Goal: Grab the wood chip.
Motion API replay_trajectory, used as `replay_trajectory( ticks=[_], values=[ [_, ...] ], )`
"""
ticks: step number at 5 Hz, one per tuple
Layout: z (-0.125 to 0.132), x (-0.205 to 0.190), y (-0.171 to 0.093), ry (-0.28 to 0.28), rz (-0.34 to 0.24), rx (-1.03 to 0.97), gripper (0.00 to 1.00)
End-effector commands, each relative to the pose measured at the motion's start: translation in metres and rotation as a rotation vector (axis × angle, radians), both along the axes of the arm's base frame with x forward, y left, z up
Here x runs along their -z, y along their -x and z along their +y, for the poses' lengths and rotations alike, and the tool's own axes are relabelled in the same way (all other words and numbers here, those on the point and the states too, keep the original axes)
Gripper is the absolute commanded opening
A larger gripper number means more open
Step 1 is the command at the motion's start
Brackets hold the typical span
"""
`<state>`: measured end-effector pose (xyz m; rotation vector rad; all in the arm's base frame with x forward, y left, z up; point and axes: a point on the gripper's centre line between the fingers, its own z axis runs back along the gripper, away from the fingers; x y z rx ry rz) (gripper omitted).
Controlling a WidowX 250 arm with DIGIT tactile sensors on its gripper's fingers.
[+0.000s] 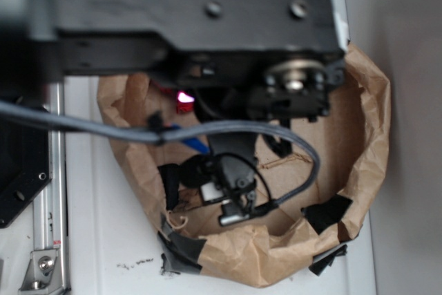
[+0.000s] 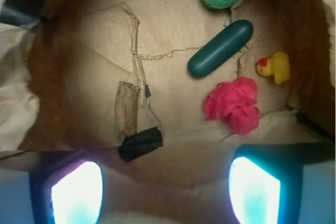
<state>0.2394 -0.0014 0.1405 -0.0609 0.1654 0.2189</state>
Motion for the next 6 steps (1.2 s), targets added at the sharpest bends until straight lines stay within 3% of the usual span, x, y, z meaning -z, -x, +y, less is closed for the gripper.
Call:
replay_trajectory(
  ticks=[1,2,3,4,5,6],
  values=[
    [0.002,0.05,0.015,-0.023,-0.021,-0.024,1.0],
    [-0.011,0.074,0.02,-0.01,-0.084,-0.069,1.0],
    [-0.031,0.088,0.017,0.085,-0.137,-0.096,1.0],
    [-0.044,0.09,0.009,0.157,-0.152,-0.08,1.0],
    [-0.049,0.1,0.0,0.142,-0.148,-0.062,1.0],
    [-0.051,0.128,-0.008,0.117,-0.109,-0.037,1.0]
  ],
)
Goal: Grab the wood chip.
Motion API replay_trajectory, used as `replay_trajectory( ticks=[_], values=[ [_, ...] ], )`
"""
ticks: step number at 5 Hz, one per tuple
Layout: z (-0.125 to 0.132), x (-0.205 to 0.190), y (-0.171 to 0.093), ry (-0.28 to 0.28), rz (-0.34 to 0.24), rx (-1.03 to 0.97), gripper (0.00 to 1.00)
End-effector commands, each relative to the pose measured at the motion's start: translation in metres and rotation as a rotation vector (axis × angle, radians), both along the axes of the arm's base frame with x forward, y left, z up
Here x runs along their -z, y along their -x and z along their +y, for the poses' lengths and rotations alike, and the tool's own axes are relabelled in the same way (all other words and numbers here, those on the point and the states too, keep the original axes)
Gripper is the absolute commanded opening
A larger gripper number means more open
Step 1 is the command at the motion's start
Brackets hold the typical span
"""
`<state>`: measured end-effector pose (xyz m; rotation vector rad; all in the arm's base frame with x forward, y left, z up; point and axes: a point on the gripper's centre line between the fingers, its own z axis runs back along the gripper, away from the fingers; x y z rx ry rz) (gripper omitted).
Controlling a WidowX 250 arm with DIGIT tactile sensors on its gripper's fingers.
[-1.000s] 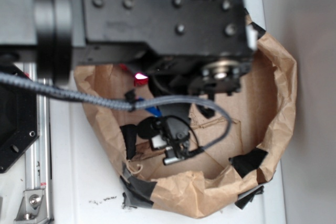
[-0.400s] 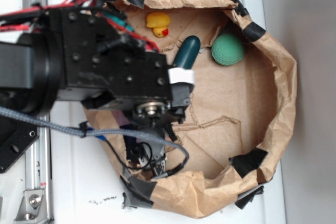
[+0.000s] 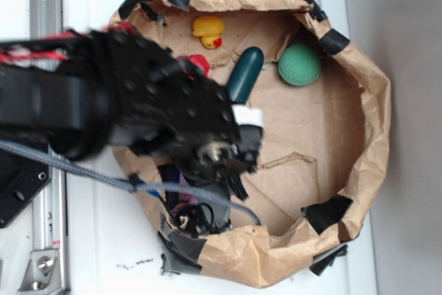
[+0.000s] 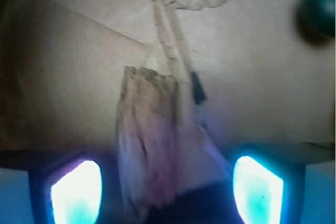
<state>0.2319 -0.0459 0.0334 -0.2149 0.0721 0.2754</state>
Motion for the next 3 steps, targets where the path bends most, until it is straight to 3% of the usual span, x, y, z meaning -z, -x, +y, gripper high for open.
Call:
replay_trajectory(
  ticks=[1,3],
  values=[
    [-0.005,0.026,-0.018,-0.019,0.011,0.032,0.0],
    [0.002,0.008,-0.026,0.001,-0.028,0.033,0.0]
  ],
)
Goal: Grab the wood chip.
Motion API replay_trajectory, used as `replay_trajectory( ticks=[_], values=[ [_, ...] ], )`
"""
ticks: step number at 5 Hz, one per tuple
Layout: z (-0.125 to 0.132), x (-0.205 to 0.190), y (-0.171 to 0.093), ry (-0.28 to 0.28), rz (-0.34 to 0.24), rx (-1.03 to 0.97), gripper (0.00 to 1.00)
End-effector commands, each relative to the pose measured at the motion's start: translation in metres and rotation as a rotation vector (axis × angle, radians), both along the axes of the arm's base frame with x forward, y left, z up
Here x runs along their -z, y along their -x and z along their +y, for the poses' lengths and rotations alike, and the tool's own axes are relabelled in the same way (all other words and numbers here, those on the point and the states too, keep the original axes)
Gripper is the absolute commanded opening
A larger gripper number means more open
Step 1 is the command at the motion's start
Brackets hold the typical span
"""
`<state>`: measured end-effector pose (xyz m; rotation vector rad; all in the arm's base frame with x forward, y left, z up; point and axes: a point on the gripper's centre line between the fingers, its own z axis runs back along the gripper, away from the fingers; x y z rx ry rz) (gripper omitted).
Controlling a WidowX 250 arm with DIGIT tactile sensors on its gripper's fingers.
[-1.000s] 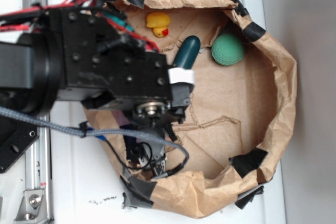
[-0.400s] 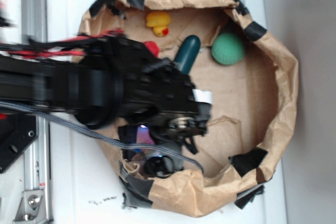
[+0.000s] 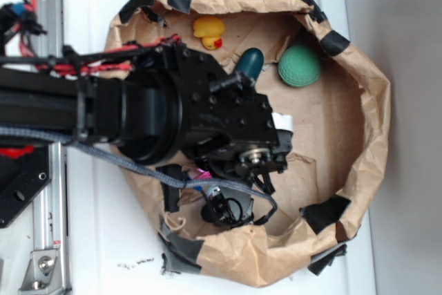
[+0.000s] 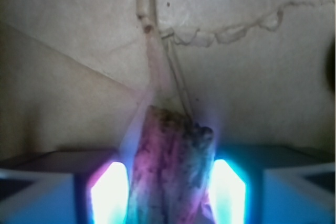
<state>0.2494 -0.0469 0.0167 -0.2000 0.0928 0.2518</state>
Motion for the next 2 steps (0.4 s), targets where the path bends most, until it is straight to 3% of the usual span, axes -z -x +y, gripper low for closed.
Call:
replay_trajectory(
  ticks=[1,2],
  values=[
    [0.02,-0.033,-0.014,-0.091,-0.12,0.048,0.0],
    [0.046,-0.072,-0.017,-0.218,-0.181,0.019,0.0]
  ],
)
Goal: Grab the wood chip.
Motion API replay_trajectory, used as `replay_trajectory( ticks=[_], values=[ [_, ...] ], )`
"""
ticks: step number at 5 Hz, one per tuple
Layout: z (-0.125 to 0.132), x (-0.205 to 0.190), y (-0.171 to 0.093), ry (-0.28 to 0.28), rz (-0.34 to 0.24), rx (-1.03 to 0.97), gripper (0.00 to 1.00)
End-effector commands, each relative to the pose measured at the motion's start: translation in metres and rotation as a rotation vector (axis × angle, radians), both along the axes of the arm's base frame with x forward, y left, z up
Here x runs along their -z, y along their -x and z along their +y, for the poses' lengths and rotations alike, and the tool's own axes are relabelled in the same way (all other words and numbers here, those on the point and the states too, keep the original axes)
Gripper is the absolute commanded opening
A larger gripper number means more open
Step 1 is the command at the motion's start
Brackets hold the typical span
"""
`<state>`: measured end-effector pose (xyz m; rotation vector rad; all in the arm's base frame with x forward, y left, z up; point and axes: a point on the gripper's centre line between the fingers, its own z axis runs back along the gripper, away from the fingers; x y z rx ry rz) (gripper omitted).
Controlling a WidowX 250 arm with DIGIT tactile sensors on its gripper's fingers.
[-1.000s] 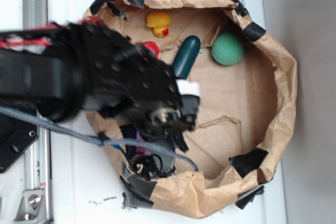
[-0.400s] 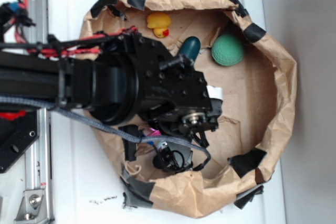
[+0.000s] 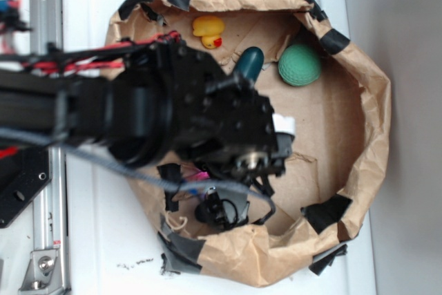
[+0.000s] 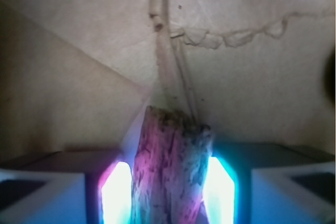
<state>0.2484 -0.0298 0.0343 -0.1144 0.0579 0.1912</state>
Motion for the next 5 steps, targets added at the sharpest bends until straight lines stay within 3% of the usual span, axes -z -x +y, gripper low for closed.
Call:
replay_trajectory(
  ticks=[1,2,5],
  values=[
    [0.047,-0.099,-0.038,-0.162,-0.192,-0.041,0.0],
    [0.053,-0.109,-0.04,-0.197,-0.194,-0.029,0.0],
    [0.045,-0.112,-0.02,-0.173,-0.182,-0.006,0.0]
  ],
)
